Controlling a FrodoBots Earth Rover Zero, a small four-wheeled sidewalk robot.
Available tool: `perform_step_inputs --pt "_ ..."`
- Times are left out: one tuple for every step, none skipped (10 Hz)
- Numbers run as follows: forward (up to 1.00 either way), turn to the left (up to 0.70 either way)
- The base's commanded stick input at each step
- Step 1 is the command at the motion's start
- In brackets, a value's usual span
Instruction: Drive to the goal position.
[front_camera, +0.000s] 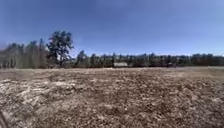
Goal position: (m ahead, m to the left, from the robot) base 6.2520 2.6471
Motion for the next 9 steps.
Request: perform_step_inputs --pt "0.70 0.00" --pt "0.70 0.00" --pt "0.70 0.00" --pt "0.70 0.00" --pt "0.70 0.00" --pt "0.70 0.00" --pt "0.70 0.00" --pt "0.70 0.00" --pt "0.70 0.00"
